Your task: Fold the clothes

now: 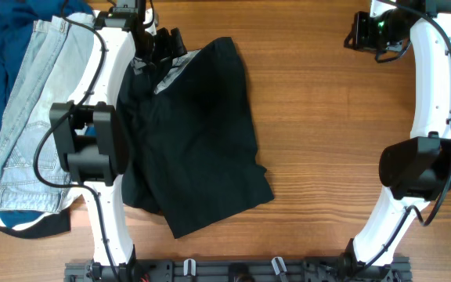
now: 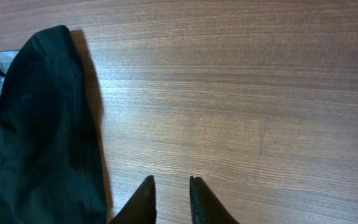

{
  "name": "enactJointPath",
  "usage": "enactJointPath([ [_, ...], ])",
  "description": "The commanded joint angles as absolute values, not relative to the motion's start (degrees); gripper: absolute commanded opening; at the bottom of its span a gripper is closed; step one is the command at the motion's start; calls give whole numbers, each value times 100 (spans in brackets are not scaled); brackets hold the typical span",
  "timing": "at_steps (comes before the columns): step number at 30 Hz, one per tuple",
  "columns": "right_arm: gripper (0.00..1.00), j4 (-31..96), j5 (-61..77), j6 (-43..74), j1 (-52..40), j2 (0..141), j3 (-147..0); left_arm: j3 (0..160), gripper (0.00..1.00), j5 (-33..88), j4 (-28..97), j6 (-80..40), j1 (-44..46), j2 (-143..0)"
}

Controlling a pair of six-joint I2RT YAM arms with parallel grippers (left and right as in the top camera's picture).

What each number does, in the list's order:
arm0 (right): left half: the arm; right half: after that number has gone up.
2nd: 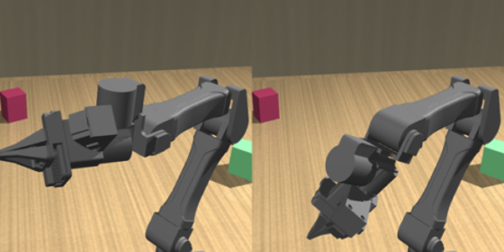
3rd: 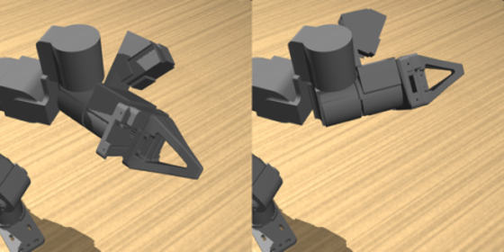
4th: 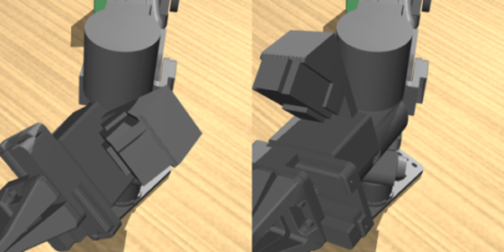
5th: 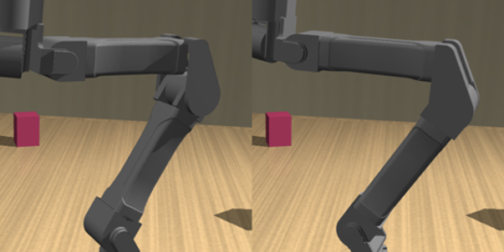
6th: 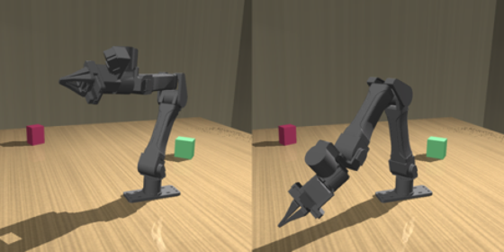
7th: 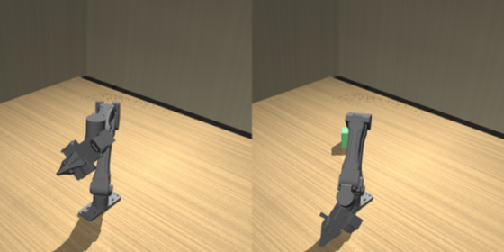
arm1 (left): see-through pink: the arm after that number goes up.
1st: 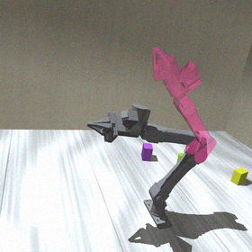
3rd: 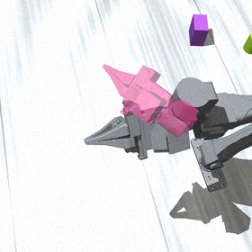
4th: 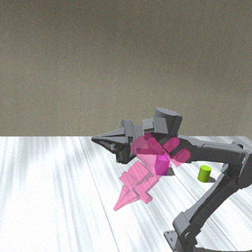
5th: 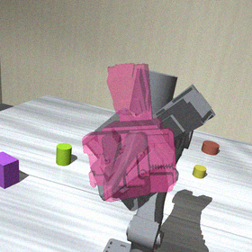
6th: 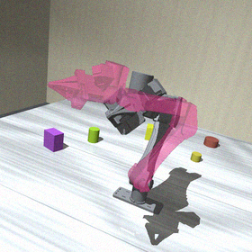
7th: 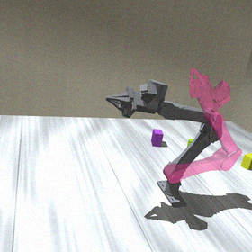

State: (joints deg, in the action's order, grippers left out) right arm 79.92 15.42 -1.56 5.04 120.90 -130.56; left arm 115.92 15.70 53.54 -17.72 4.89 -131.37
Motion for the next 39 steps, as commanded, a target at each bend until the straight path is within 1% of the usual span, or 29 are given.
enactJointPath([
  [1, 27, 7878, 1704, -134, 493, 12001, -13113, 11625, 100, 1555, 5356, -1737, 471, -13174],
  [2, 33, 7867, 1702, -143, 493, 12001, -13113, 11625, 100, 1555, 5356, -1737, 471, -13174],
  [4, 40, 7835, 1702, -152, 493, 12001, -13113, 11625, 100, 1553, 5356, -1737, 471, -13174],
  [8, 43, 7629, 1831, -145, 449, 12001, -13113, 11625, 100, 1555, 5356, -1737, 471, -13174],
  [12, 51, 7684, 1833, -255, 401, 12001, -13113, 11625, 100, 1553, 5356, -1737, 471, -13174],
  [16, 57, 7620, 2198, -613, 263, 12016, -12999, 11625, 100, 1564, 4816, -1741, 473, -13174],
  [23, 59, 6934, 2182, -755, -331, 12066, -12685, 11627, 100, 1511, 4657, -1638, 464, -13170],
  [25, 59, 6790, 2147, -749, -438, 12066, -12682, 11627, 100, 1516, 4399, -965, 469, -13168],
  [28, 59, 6622, 2150, -735, -486, 12066, -12682, 11627, 100, 1509, 4158, -257, 530, -13181],
  [31, 60, 6528, 2147, -733, -482, 12066, -12682, 11627, 100, 1269, 3809, 150, 602, -13185],
  [33, 60, 6517, 2150, -733, -482, 12066, -12682, 11627, 91, 910, 3496, 261, 694, -13240],
  [34, 60, 6517, 2150, -733, -482, 12066, -12682, 11627, 89, 888, 3393, 519, 738, -13273],
  [37, 61, 6514, 2150, -733, -482, 12066, -12682, 11627, 89, 858, 3319, 1120, 869, -13406],
  [39, 61, 6514, 2150, -731, -482, 12066, -12682, 11627, 87, 528, 3387, 1363, 976, -13520],
])
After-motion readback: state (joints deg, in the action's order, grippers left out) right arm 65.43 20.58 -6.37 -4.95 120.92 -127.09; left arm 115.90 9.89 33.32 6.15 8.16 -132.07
